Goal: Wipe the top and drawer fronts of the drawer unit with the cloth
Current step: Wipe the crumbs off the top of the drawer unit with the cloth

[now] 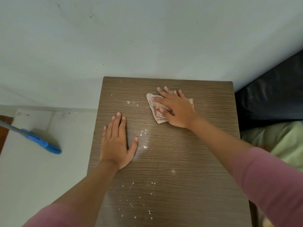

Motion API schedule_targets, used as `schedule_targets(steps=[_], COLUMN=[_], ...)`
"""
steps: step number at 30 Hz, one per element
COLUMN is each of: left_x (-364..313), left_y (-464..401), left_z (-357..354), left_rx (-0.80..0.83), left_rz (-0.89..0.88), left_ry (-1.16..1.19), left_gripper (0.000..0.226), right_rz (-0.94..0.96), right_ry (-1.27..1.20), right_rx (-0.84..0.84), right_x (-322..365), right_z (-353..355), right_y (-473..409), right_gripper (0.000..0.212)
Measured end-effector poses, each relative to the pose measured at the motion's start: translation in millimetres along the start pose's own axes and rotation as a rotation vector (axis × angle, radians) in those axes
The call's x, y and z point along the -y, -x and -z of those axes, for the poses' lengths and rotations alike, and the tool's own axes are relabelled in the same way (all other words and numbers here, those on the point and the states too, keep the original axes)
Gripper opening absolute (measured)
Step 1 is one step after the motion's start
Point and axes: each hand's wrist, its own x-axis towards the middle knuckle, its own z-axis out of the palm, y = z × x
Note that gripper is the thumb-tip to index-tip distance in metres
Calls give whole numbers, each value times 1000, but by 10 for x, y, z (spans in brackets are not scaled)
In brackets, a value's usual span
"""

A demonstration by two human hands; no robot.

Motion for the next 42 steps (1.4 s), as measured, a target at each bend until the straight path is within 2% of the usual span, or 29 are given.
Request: schedule_targets(steps=[4, 7, 10, 12, 15, 21, 25, 29, 37, 42], left_x=[0, 11, 14, 19, 31, 27, 60, 129, 504, 654], left_y=[1, 4, 10, 9, 3, 7, 56, 512, 1905, 2103], left_z=[0, -11, -29, -36, -51, -63, -16, 69, -39, -211], left_rx=[-9, -21, -30, -35, -44, -54, -25, -17, -10, 30], left_rz=[-1, -7, -7, -8, -10, -16, -61, -109, -93, -169], left_ry=[5, 14, 22, 23, 16, 13, 115, 242, 194, 91], left_gripper=[76, 76, 76, 76, 76, 75, 78, 77, 67, 69], right_rz=[30, 126, 168, 177, 128, 29, -1, -33, -105, -142], right_ry=[104, 100, -4, 24, 57, -66, -67, -70, -63, -65], right_rx=[49, -38, -130, -157, -164, -192, -192, -175, -199, -218], right_x=[39, 37, 33, 46, 73, 171, 335, 531, 1042, 1259], right_z=[64, 87, 5, -79, -135, -161, -274, -400, -728, -885], right_y=[49, 94, 134, 155, 174, 222, 421, 708, 1391, 1668], right_gripper=[49, 50, 42, 39, 41, 41, 42, 43, 45, 44])
